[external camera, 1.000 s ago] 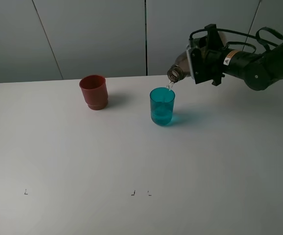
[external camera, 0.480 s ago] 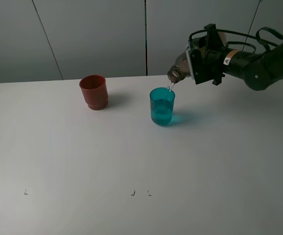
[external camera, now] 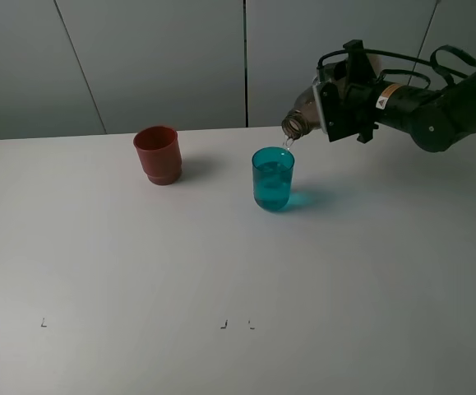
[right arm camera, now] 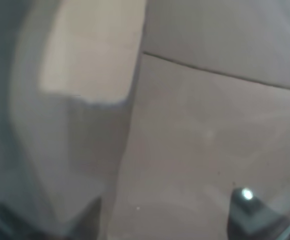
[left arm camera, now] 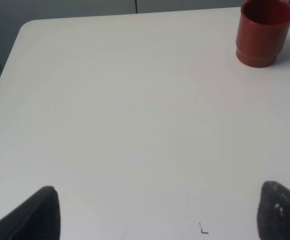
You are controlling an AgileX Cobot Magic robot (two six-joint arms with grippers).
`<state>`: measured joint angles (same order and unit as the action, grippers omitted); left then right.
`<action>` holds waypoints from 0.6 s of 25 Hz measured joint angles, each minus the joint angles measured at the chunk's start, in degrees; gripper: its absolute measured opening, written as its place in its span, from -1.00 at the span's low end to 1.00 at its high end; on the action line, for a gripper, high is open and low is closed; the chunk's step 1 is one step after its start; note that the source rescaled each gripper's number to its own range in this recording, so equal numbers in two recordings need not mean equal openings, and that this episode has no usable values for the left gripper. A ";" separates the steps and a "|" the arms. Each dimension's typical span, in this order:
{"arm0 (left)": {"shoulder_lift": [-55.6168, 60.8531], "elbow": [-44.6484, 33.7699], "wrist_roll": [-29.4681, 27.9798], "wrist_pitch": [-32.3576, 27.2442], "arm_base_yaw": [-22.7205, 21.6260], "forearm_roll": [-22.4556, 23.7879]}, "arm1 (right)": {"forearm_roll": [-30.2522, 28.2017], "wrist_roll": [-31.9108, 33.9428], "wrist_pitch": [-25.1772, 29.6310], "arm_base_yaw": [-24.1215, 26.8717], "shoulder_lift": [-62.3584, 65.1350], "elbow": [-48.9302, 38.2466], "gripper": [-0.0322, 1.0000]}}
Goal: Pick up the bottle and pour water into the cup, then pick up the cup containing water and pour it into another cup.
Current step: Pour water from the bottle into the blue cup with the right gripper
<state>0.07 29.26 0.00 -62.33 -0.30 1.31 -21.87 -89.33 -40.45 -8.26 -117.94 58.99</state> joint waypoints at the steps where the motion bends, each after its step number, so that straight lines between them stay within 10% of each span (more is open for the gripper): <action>1: 0.00 0.00 0.00 0.00 0.00 0.00 | 0.00 0.00 0.00 0.00 0.00 0.00 -0.94; 15: 0.00 0.00 0.00 0.00 0.00 0.00 | 0.00 0.00 -0.41 0.00 0.00 0.00 -0.94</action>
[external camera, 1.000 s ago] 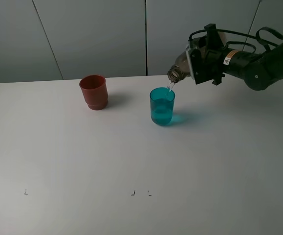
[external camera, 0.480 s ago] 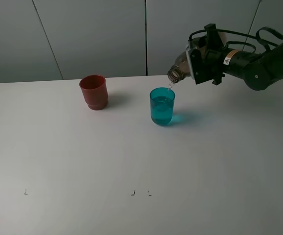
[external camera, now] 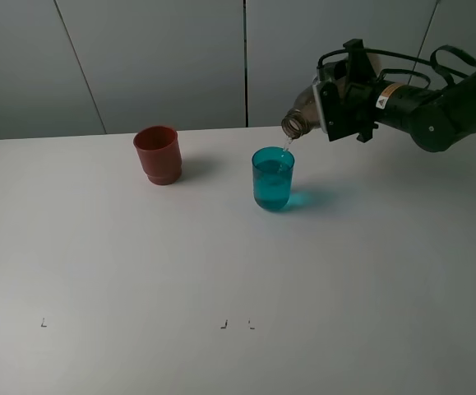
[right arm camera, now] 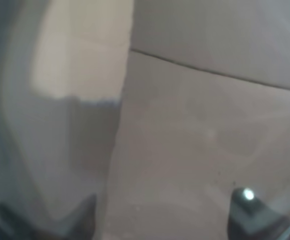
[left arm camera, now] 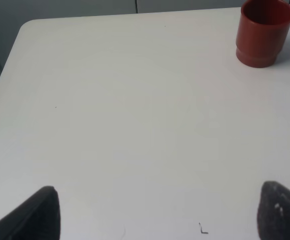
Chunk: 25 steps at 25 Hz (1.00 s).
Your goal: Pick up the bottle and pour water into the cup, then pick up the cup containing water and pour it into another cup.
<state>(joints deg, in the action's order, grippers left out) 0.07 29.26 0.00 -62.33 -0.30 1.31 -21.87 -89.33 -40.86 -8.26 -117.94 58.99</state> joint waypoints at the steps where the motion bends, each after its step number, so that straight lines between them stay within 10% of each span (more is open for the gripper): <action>1: 0.00 0.00 0.00 0.00 0.00 0.00 | 0.00 0.00 0.00 0.00 0.00 0.00 -0.94; 25: 0.00 0.00 0.00 0.00 0.00 0.00 | -2.58 18.58 0.46 -0.42 0.00 0.00 -0.94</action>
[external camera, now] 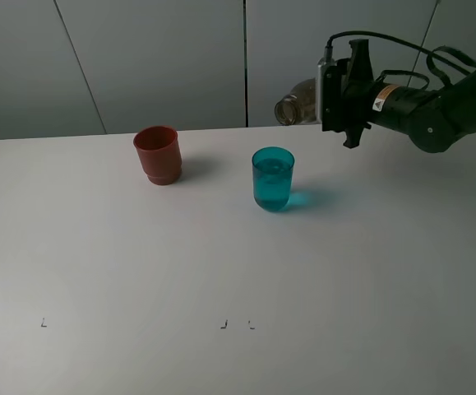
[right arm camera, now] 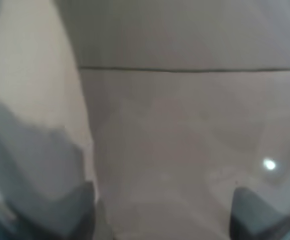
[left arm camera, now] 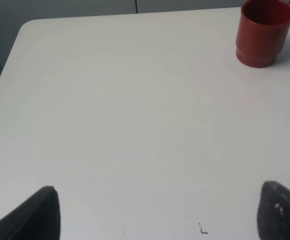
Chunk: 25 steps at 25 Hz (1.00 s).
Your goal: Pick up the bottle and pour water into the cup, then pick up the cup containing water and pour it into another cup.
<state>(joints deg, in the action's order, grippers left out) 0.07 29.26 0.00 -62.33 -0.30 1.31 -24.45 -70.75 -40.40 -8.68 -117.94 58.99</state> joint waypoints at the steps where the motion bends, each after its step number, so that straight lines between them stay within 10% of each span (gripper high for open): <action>1: 0.00 0.00 0.00 0.00 0.00 0.00 | -0.11 1.44 0.00 0.00 0.00 0.00 -0.94; 25: 0.00 0.00 0.00 0.00 0.00 0.00 | 5.58 62.93 0.76 1.48 0.00 0.00 -0.94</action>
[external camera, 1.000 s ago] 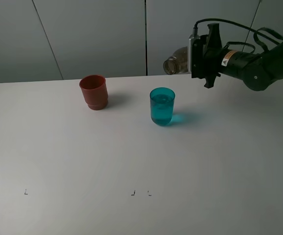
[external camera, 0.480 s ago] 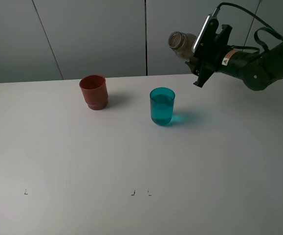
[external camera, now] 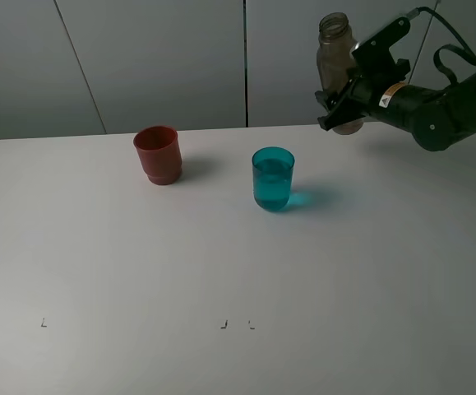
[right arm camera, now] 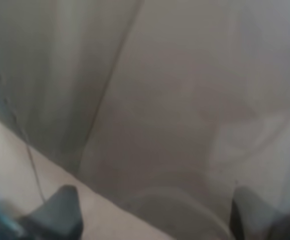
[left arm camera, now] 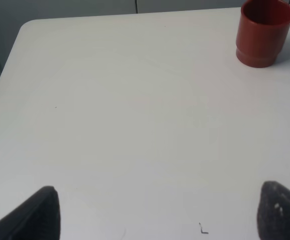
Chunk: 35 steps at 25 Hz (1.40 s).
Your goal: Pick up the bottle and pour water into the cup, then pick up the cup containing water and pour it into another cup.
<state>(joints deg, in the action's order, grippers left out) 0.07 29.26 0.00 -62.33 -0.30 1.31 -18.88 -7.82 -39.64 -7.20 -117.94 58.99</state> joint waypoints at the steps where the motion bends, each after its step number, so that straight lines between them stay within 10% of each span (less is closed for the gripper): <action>1: 0.00 0.00 0.00 0.00 0.00 0.00 | 0.14 2.38 0.10 0.72 0.00 0.00 -0.94; 12: 0.00 0.00 0.00 0.00 0.00 0.00 | 0.14 14.88 -0.06 4.20 -0.98 0.00 -0.94; 35: 0.00 0.00 0.00 0.00 0.00 0.00 | 1.00 14.92 -2.39 4.20 -7.36 0.00 -0.94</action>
<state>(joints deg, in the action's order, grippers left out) 0.07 29.26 0.00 -62.33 -0.30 1.31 -17.87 7.10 -42.03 -3.00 -125.30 58.99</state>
